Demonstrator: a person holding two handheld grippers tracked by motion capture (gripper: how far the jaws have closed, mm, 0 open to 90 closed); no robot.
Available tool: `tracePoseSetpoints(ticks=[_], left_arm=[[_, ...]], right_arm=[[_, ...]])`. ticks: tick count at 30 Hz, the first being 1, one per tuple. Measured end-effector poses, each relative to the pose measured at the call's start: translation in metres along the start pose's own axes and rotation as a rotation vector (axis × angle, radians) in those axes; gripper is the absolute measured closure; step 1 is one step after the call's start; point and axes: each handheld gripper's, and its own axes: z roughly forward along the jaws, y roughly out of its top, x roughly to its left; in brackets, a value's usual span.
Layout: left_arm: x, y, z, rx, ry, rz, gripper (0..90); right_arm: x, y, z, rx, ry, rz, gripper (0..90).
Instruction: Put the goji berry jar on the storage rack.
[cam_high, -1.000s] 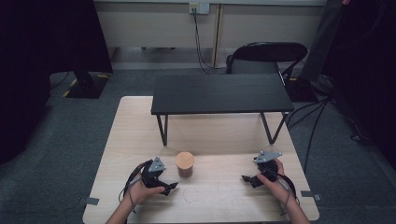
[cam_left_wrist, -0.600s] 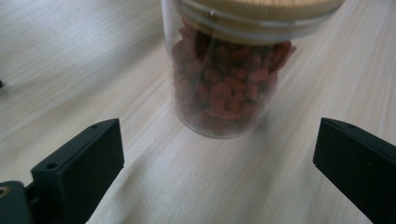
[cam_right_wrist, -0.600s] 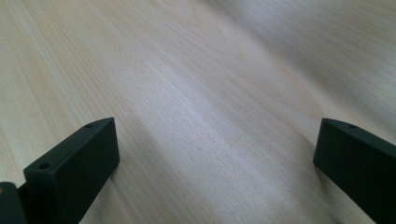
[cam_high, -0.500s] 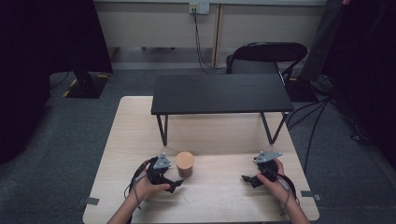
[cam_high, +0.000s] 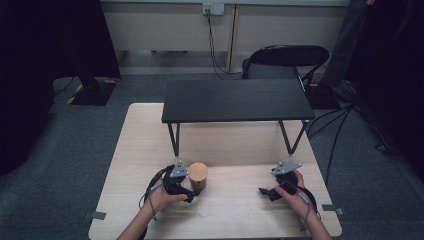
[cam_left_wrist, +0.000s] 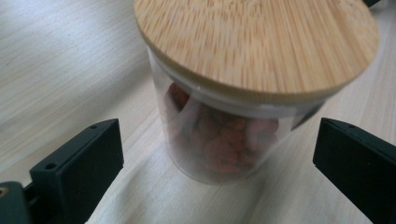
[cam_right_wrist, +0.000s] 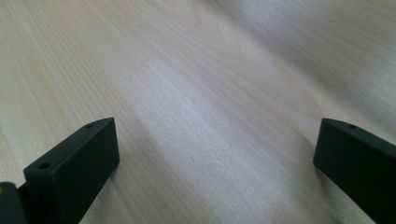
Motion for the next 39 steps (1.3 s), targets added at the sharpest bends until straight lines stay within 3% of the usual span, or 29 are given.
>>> tracePoseSetpoints(ticks=[10, 34, 39], left_arm=[[0.003, 0.001, 0.007, -0.008, -0.008, -0.004, 1.9], [0.003, 0.004, 0.017, -0.031, -0.022, 0.009, 23.4], [-0.001, 0.007, 0.017, -0.030, -0.007, 0.046, 25.0]], right_arm=[[0.000, 0.000, 0.000, 0.000, 0.000, 0.000, 0.0], [0.000, 0.000, 0.000, 0.000, 0.000, 0.000, 0.0], [0.000, 0.000, 0.000, 0.000, 0.000, 0.000, 0.0]])
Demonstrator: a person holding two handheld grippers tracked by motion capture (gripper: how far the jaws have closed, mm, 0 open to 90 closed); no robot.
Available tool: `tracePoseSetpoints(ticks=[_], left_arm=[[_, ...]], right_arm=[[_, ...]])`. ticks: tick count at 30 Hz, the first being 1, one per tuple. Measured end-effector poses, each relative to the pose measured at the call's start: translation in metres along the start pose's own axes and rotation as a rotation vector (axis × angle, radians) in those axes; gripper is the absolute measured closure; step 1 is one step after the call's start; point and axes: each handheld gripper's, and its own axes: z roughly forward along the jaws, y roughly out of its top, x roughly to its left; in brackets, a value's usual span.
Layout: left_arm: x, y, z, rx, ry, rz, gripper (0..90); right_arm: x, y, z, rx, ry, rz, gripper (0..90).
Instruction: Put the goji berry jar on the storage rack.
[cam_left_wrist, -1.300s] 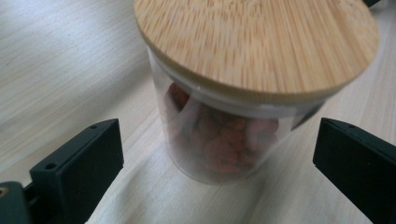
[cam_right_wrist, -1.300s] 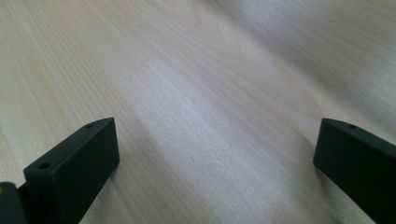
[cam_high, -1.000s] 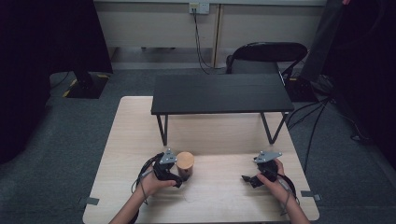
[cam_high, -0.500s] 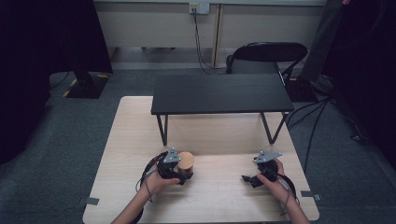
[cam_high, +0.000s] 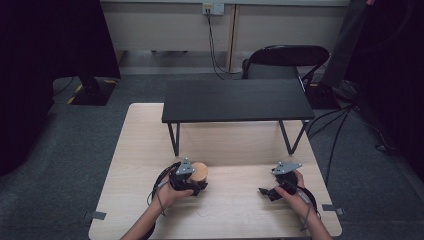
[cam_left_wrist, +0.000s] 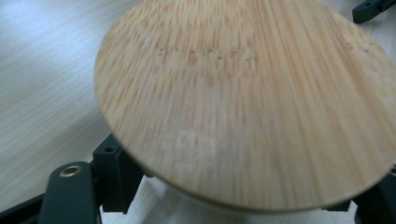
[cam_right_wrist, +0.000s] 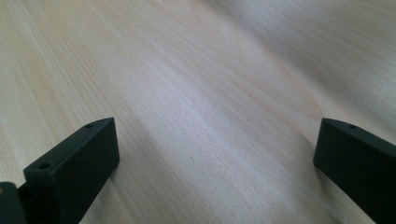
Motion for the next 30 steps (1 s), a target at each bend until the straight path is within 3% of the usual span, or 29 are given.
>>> tracePoseSetpoints(ticks=[9, 19, 28, 30], left_arm=[[0.003, 0.001, -0.008, -0.009, -0.016, -0.012, 25.9], [0.005, 0.018, -0.029, -0.025, -0.045, -0.002, 25.9], [0.010, 0.047, -0.051, -0.045, -0.072, 0.023, 25.9], [0.012, 0.059, -0.057, -0.045, -0.082, 0.028, 25.9]], right_arm=[[0.000, 0.000, 0.000, 0.000, 0.000, 0.000, 0.0], [0.000, 0.000, 0.000, 0.000, 0.000, 0.000, 0.0], [0.000, 0.000, 0.000, 0.000, 0.000, 0.000, 0.0], [0.000, 0.000, 0.000, 0.000, 0.000, 0.000, 0.0]])
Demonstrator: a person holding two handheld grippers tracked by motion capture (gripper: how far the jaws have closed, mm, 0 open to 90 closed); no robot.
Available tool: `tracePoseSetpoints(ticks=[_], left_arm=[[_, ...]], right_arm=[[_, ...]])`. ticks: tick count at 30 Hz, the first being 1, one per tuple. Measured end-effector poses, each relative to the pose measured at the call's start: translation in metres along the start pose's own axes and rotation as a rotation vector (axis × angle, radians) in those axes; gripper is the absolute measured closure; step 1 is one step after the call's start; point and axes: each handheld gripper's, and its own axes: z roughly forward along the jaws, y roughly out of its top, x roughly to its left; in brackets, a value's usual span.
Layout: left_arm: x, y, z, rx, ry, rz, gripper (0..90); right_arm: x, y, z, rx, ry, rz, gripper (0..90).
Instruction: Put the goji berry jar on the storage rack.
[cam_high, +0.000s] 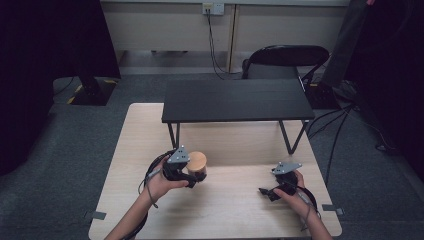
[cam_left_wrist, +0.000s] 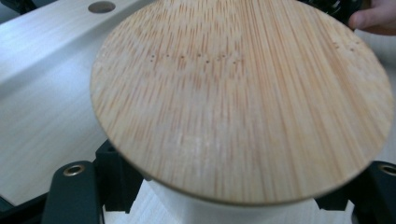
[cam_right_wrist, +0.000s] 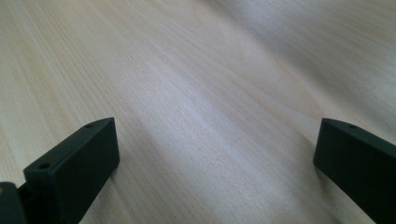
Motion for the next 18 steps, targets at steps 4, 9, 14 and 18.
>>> tracePoseSetpoints(ticks=[4, 9, 14, 18], left_arm=[[0.001, 0.015, -0.007, -0.013, -0.001, 0.013, 26.0], [0.004, 0.037, -0.017, -0.024, -0.009, 0.028, 26.0], [0.007, 0.062, -0.025, -0.031, -0.013, 0.032, 26.0], [0.011, 0.075, -0.027, -0.030, -0.023, 0.027, 26.0]], right_arm=[[0.000, 0.000, 0.000, 0.000, 0.000, 0.000, 0.0], [0.000, 0.000, 0.000, 0.000, 0.000, 0.000, 0.0], [0.000, 0.000, 0.000, 0.000, 0.000, 0.000, 0.0], [0.000, 0.000, 0.000, 0.000, 0.000, 0.000, 0.0]])
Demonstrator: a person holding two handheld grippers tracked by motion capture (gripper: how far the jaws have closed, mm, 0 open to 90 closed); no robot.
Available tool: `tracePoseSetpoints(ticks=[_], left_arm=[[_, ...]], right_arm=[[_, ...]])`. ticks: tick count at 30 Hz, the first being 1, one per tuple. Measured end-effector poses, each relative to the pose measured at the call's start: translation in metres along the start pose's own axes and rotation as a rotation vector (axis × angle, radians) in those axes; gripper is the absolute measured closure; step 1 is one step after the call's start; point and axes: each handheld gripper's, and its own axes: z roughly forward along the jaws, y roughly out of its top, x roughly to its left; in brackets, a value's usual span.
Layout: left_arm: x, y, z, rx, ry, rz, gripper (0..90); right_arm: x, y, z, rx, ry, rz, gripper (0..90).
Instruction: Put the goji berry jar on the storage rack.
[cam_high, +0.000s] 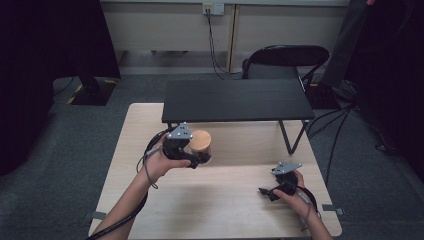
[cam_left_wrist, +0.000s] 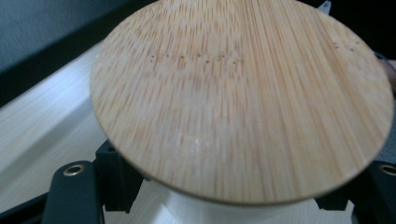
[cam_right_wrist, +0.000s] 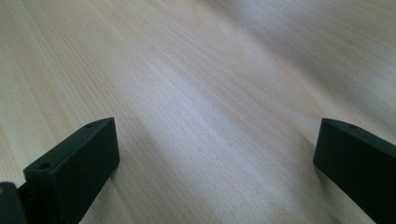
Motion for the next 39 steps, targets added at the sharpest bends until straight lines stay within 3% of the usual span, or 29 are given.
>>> tracePoseSetpoints(ticks=[4, 9, 20, 25, 33, 39], left_arm=[[0.004, 0.019, 0.000, 0.013, 0.007, 0.011, 25.9], [0.009, 0.031, 0.001, 0.012, 0.009, 0.006, 26.0], [0.023, 0.067, 0.005, 0.006, 0.072, -0.020, 26.0], [0.028, 0.076, 0.008, 0.007, 0.103, -0.035, 26.0], [0.037, 0.091, 0.019, 0.043, 0.190, -0.060, 26.0], [0.042, 0.094, 0.025, 0.060, 0.208, -0.082, 26.0]], right_arm=[[0.000, 0.000, 0.000, 0.000, 0.000, 0.000, 0.0], [0.000, 0.000, 0.000, 0.000, 0.000, 0.000, 0.0], [0.000, 0.000, 0.000, 0.000, 0.000, 0.000, 0.0], [0.000, 0.000, 0.000, 0.000, 0.000, 0.000, 0.0], [0.000, 0.000, 0.000, 0.000, 0.000, 0.000, 0.0], [0.000, 0.000, 0.000, 0.000, 0.000, 0.000, 0.0]])
